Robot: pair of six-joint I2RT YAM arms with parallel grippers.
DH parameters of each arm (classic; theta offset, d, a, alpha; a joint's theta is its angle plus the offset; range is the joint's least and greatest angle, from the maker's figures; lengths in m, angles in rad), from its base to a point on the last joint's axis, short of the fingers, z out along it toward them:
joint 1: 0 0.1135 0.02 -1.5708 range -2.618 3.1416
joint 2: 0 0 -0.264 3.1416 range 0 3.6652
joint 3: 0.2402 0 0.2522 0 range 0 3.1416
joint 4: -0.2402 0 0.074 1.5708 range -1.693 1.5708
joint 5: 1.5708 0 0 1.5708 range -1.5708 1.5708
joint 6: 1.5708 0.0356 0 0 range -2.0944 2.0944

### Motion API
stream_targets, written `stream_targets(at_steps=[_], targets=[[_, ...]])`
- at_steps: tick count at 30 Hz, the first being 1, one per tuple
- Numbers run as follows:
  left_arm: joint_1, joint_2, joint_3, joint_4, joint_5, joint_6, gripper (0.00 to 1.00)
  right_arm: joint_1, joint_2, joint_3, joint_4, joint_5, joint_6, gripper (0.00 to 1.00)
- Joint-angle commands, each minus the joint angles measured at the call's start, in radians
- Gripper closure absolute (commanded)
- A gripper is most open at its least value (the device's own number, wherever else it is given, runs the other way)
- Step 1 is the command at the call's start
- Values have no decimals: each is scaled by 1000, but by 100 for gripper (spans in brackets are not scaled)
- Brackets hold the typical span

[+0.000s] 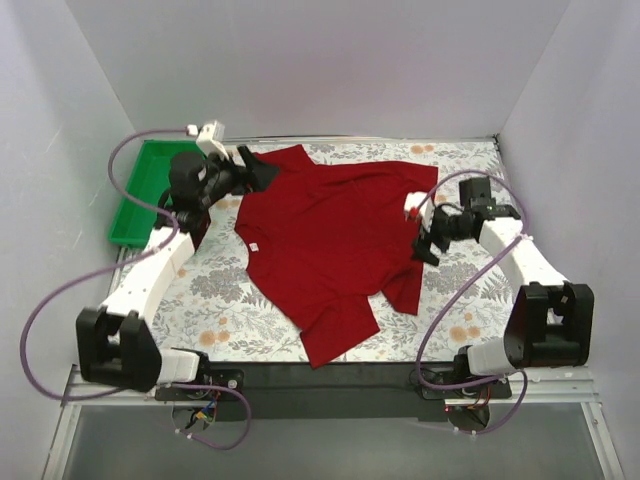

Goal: Fold and stack the t-shirts
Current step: Flatten the tshirt out

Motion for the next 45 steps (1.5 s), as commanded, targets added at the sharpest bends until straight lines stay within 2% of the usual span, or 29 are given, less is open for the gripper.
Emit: stream_targets(at_steps=[1, 2, 6, 12, 15, 16, 21, 28, 34, 37, 40, 41, 43, 45], targets=[[-33, -186, -301, -123, 70, -145, 26, 73, -108, -166, -200, -43, -248, 24], [-36, -244, -350, -135, 70, -182, 26, 122, -128, -189, -197, 3, -222, 25], [-52, -468, -556, -200, 42, -291, 27, 167, -199, -270, -186, 50, -169, 29], [-121, -531, -684, -293, 58, -434, 32, 178, -252, -390, -178, 123, -201, 29], [-174, -542, -723, -349, 36, -518, 32, 188, -268, -439, -142, 142, -201, 29], [-217, -543, -759, -337, 19, -600, 32, 194, -266, -466, -111, 166, -172, 30], [-269, -513, -802, -321, -47, -710, 33, 204, -254, -482, 5, 224, -94, 34], [-293, -453, -825, -288, -123, -753, 34, 227, -243, -505, 90, 244, -37, 35], [-302, -313, -833, -186, -142, -759, 35, 262, -234, -536, 101, 238, -41, 40], [-303, -268, -837, -151, -146, -752, 42, 264, -236, -542, 104, 246, -43, 44], [-306, -238, -846, -111, -143, -745, 56, 264, -234, -542, 104, 248, -35, 52], [-308, -221, -851, -100, -136, -742, 65, 264, -237, -539, 104, 248, -33, 56], [-309, -205, -857, -76, -107, -729, 74, 264, -239, -534, 102, 254, -21, 62], [-311, -198, -866, -48, -91, -716, 87, 264, -245, -526, 102, 255, -12, 68]])
